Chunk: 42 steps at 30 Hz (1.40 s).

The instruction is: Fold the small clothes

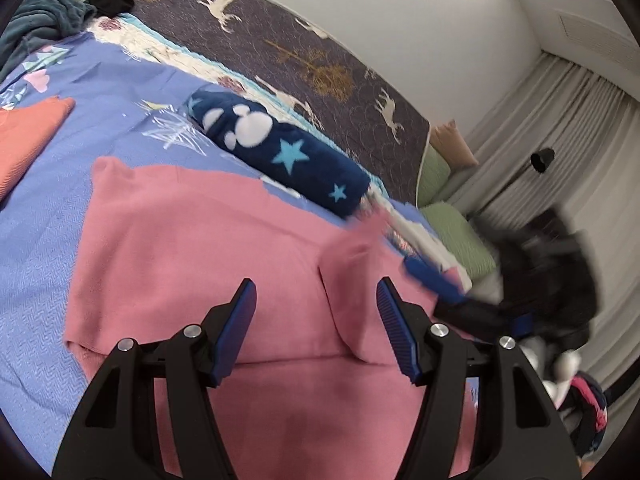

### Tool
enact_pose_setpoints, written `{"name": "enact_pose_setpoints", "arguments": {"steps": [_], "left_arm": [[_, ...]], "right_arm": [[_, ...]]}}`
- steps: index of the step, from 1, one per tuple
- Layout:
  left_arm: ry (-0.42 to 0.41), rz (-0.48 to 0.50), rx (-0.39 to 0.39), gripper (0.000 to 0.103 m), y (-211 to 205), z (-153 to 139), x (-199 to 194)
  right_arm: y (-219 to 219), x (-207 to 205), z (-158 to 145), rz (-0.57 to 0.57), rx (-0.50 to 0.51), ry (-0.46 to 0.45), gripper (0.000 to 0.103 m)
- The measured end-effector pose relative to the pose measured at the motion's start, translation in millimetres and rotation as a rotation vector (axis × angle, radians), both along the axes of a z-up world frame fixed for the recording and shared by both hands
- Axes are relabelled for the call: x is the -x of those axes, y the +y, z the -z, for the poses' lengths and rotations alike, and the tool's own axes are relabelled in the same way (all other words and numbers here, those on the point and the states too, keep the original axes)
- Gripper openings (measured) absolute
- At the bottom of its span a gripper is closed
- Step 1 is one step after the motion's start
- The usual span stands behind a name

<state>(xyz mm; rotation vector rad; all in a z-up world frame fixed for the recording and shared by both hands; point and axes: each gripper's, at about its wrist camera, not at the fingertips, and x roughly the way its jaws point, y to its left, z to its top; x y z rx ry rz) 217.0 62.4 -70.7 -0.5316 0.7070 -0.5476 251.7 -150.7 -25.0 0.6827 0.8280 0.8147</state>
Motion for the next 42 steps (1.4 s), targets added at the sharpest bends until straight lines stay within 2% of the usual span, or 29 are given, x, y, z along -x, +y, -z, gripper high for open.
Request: {"name": "enact_pose_setpoints", "arguments": {"steps": [3,5,6,9,11,14,15,17,18,20,21,23,25,29,31,33,36,38,40,42], "left_arm": [[0.031,0.066,-0.016,0.064,-13.4,7.3,-4.6],[0.045,0.079,-0.084,0.064,-25.0,10.9,-5.4],[0.059,0.074,-0.13,0.064,-30.9,12.4,-7.0],[0.064,0.048,-0.154,0.064,-31.0,14.1,-6.1],[0.041,-0.018,-0.198,0.064,-26.6,7.9,-1.6],[0.022,-0.067,-0.248,0.064,-22.7,2.2,-4.0],[0.036,-0.07,-0.265,0.064,-23.6,2.3,-9.1],[0.081,-0.047,-0.347,0.064,-34.8,9.5,-28.1],[0.106,-0.039,-0.375,0.059,-39.2,13.7,-35.6],[0.113,-0.046,-0.465,0.02,-48.9,13.4,-45.8],[0.112,-0.021,-0.474,0.002,-51.8,9.1,-47.9],[0.091,0.033,-0.426,0.002,-56.6,-8.3,-48.8],[0.01,0.016,-0.454,0.002,-58.0,-38.5,-40.8],[-0.099,-0.063,-0.442,0.002,-33.9,-91.5,-26.8],[-0.133,-0.123,-0.461,0.002,-16.0,-103.7,-19.1],[-0.117,-0.154,-0.487,0.003,2.8,-97.9,-18.7],[-0.024,-0.13,-0.498,0.005,11.5,-68.0,-31.0],[0.045,-0.144,-0.578,0.016,13.7,-40.2,-33.9],[0.081,-0.17,-0.63,0.034,16.9,-20.5,-34.8],[0.104,-0.179,-0.618,0.038,21.5,-10.6,-34.1]], "right_arm": [[-5.1,10.9,-9.1,0.073,0.188,-0.054,0.058],[-16.5,21.8,-7.5,0.125,0.286,-0.064,0.058],[-24.4,29.7,-6.1,0.142,0.325,-0.07,0.058],[-49.0,57.5,1.4,0.189,0.453,-0.096,0.058],[-68.1,78.7,8.1,0.244,0.593,-0.121,0.058],[-98.0,108.8,20.4,0.357,0.837,-0.137,0.059],[-106.7,114.2,24.2,0.379,0.871,-0.128,0.06],[-125.7,121.0,34.2,0.419,0.903,-0.095,0.061],[-135.7,121.9,39.4,0.442,0.911,-0.067,0.061],[-148.1,118.8,48.9,0.476,0.914,-0.02,0.061],[-152.9,118.4,50.8,0.48,0.902,-0.008,0.061],[-158.2,115.4,53.6,0.485,0.879,0.008,0.061],[-160.4,111.5,54.9,0.487,0.884,0.012,0.061],[-157.4,100.8,50.3,0.496,0.93,-0.003,0.062],[-155.5,96.6,50.0,0.503,0.961,-0.01,0.064],[-154.1,92.0,54.6,0.501,0.982,-0.004,0.065],[-156.4,88.2,62.9,0.508,0.979,0.036,0.065],[-158.9,89.5,64.0,0.526,0.965,0.049,0.065],[-159.8,91.7,62.2,0.536,0.971,0.051,0.066],[-160.6,94.9,58.1,0.536,0.961,0.044,0.065]]}}
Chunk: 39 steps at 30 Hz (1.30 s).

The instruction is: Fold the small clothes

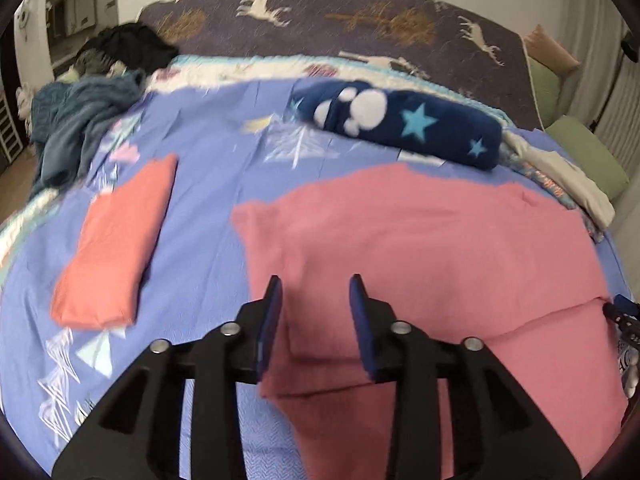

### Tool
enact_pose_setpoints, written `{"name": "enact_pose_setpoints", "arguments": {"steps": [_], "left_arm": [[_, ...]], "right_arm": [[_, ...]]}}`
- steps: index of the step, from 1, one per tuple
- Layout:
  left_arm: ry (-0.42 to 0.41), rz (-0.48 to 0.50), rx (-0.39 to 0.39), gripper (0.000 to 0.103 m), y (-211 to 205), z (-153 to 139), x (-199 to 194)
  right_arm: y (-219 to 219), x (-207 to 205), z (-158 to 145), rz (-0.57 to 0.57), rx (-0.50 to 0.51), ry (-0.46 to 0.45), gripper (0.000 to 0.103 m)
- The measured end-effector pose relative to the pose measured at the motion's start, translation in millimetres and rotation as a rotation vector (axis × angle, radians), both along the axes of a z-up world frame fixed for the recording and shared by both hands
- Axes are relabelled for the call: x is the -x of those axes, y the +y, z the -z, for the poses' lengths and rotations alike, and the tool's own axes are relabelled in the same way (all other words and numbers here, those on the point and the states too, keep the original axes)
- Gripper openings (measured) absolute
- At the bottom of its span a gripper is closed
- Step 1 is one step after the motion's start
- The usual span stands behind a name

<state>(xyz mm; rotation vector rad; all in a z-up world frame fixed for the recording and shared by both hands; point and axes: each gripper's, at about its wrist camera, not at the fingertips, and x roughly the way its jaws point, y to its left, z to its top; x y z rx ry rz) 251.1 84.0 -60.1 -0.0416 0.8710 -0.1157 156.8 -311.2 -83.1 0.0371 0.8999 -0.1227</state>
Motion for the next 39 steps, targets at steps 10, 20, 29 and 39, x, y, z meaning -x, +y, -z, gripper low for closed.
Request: {"name": "enact_pose_setpoints", "arguments": {"steps": [10,20,29,39], "left_arm": [[0.031,-0.016,0.025,0.06,12.2,29.1,15.5],[0.018,-0.033,0.285,0.061,53.2,23.3,20.8],[0.096,-0.036,0.408,0.061,61.8,41.1,-53.9],[-0.097,0.048,0.427,0.007,47.6,9.2,-68.9]], "right_arm": [[10.1,-13.2,7.4,-0.032,-0.017,0.04,0.063],[-41.0,-1.6,-13.9,-0.021,-0.356,-0.048,0.063],[-52.1,-87.2,-10.3,-0.001,-0.524,-0.024,0.066],[-53.6,-130.5,-14.4,-0.027,-0.586,-0.144,0.003]]}}
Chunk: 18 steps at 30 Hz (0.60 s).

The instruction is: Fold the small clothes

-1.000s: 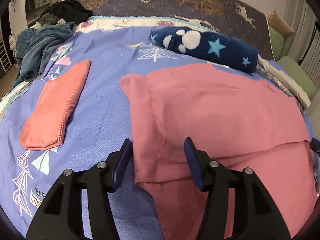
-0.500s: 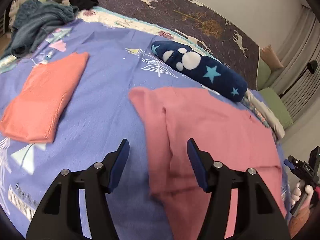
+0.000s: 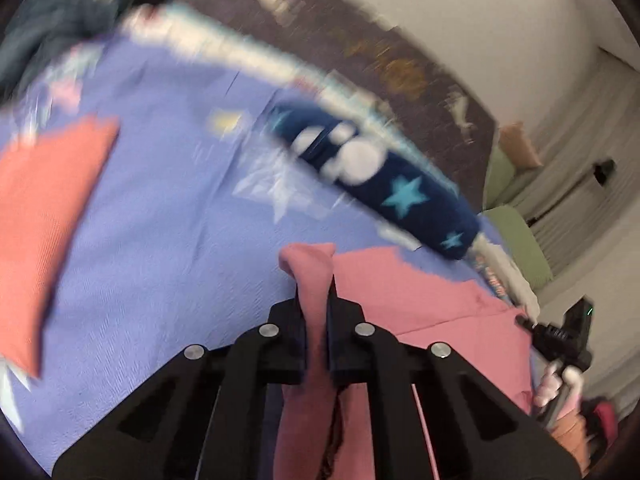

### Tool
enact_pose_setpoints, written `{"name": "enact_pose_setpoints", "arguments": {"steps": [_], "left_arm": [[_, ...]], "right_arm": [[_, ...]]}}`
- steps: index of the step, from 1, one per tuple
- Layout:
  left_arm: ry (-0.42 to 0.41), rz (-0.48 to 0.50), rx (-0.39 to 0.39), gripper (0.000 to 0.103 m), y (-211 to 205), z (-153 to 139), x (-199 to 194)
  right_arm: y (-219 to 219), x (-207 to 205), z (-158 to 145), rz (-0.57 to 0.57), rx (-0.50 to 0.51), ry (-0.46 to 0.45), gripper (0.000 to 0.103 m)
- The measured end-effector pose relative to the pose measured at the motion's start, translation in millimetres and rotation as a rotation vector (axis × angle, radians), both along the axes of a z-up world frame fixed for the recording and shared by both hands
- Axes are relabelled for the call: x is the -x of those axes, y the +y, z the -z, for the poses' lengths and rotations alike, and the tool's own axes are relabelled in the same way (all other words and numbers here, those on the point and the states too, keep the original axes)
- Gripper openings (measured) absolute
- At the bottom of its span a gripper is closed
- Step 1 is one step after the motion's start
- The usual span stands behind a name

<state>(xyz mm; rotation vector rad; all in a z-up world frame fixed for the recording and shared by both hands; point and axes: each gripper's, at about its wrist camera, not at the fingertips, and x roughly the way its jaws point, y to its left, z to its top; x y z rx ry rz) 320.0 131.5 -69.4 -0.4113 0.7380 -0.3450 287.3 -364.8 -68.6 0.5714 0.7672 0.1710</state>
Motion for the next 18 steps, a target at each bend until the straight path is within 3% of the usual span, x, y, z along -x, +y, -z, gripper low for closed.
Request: {"name": "enact_pose_setpoints", "arguments": {"steps": [2,3,5,7,9,10,12,16,17,18], "left_arm": [[-0.056,-0.01,-0.116,0.007,-7.7,-8.7,2.4],[-0.038,-0.012,-0.173,0.007,-11.0,-4.7,-2.5],[0.048,0.004,-0.253,0.007,-17.5,16.7,-14.0],[0.077,0.009,-0.251,0.009,-17.1,24.2,-14.0],[0.05,-0.027,-0.207,0.017,-5.9,13.9,-6.3],[0.046,-0.048,-0.204,0.026,-0.9,9.9,-1.8],[0.033,-0.07,-0.215,0.032,6.3,0.1,10.2],[-0.012,-0.023,-0.178,0.044,10.0,-16.0,53.1],[0.004,0.007,-0.181,0.046,4.2,-12.0,61.0],[0.048,0.038,-0.233,0.048,-5.9,-1.9,65.2]], "right_arm": [[3.5,-2.3,-3.6,0.036,0.128,0.01,0.003],[4.0,-6.7,2.8,0.04,0.171,0.048,0.003],[3.7,-14.8,21.4,0.001,0.161,0.124,0.005],[-0.5,-4.6,25.4,-0.011,0.109,0.097,0.009],[-4.9,7.8,22.1,-0.034,0.033,0.078,0.039],[-6.1,15.5,18.8,-0.034,0.021,0.069,0.044],[-3.4,35.4,11.3,-0.057,0.052,0.063,0.045],[11.2,65.4,9.4,-0.157,0.061,0.076,0.049],[21.4,76.2,11.6,-0.189,0.107,0.083,0.051],[26.8,84.1,14.2,-0.2,0.181,0.102,0.048]]}}
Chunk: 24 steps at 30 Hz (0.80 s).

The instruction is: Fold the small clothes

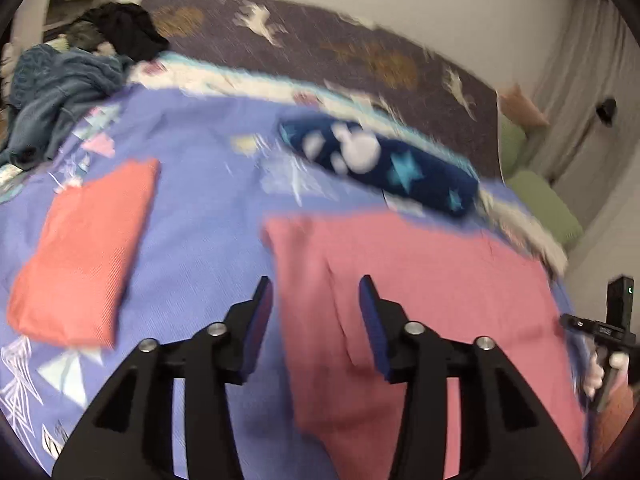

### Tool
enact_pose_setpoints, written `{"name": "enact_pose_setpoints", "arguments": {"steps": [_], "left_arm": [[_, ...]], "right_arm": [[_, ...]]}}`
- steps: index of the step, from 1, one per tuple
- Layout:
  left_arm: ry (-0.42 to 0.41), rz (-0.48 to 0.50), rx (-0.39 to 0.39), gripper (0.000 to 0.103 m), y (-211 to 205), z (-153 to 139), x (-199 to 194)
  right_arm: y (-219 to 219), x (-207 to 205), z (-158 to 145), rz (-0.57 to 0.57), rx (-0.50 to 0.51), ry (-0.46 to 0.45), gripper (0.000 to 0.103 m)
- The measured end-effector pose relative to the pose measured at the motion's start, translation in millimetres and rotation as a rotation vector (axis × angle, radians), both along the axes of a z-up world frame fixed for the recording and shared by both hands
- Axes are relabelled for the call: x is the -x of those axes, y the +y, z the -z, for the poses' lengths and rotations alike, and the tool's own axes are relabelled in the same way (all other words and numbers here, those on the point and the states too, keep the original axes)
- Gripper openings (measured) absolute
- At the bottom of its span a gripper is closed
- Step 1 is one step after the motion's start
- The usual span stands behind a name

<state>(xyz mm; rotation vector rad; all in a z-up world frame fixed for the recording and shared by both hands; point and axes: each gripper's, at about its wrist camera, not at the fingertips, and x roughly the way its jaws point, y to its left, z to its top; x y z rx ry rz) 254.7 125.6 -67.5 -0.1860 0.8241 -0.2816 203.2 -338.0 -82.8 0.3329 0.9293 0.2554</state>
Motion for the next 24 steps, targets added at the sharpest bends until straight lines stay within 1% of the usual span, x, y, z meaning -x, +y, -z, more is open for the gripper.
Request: {"name": "enact_pose_setpoints", "arguments": {"steps": [1,2,3,5,6,7,8,10,12,13,14,16,19,20,21,22,24], "left_arm": [[0.044,0.014,-0.082,0.049,-9.7,11.9,1.3],[0.072,0.021,-0.191,0.052,-18.5,25.6,4.0],[0.006,0.015,-0.221,0.053,-20.3,26.0,14.9],[0.04,-0.012,-0.191,0.053,-11.4,21.4,20.2],[0.05,-0.036,-0.165,0.053,-5.0,18.5,25.4],[0.056,-0.037,-0.129,0.052,0.9,15.3,35.5],[0.049,-0.021,-0.086,0.052,4.2,12.3,47.9],[0.045,0.041,0.016,0.052,8.6,9.8,77.1],[0.062,0.099,0.082,0.052,9.4,13.7,103.7],[0.076,0.118,0.094,0.052,8.5,16.3,113.2],[0.087,0.133,0.099,0.052,6.2,20.0,123.9],[0.073,0.153,0.1,0.052,-0.3,22.8,143.1],[0.088,0.208,0.116,0.051,-7.1,21.2,170.4],[0.092,0.225,0.105,0.05,-10.8,20.9,175.6],[0.09,0.238,0.087,0.046,-13.7,21.1,180.8],[0.084,0.258,0.054,0.045,-17.7,21.4,192.2],[0.08,0.271,0.044,0.044,-17.8,22.6,206.2]], "right_arm": [[8.2,5.5,7.0,0.011,0.132,0.009,0.042],[9.8,10.4,9.2,0.018,0.191,-0.005,0.036],[10.7,17.1,10.2,0.018,0.245,-0.041,0.036],[3.2,25.4,8.3,0.07,0.233,-0.037,0.036],[-2.5,32.5,5.8,0.101,0.203,-0.025,0.038],[-5.0,37.3,3.4,0.11,0.188,-0.021,0.038],[-5.9,43.5,1.4,0.112,0.177,-0.022,0.038],[-6.8,65.9,-2.5,0.076,0.115,-0.034,0.039],[-7.5,81.8,-1.9,0.043,0.058,-0.035,0.041],[-7.2,91.2,-0.4,0.03,0.034,-0.033,0.041],[-4.5,99.5,0.7,0.025,0.021,-0.031,0.041],[-3.1,112.5,5.2,0.015,-0.02,-0.021,0.041],[-0.5,130.1,10.4,0.012,-0.049,-0.015,0.041],[0.3,134.9,10.7,0.01,-0.055,-0.017,0.041],[0.4,142.5,11.1,0.007,-0.066,-0.018,0.041],[0.5,148.9,11.5,0.005,-0.074,-0.019,0.041],[-0.4,164.3,11.4,-0.003,-0.087,-0.022,0.041]]}}
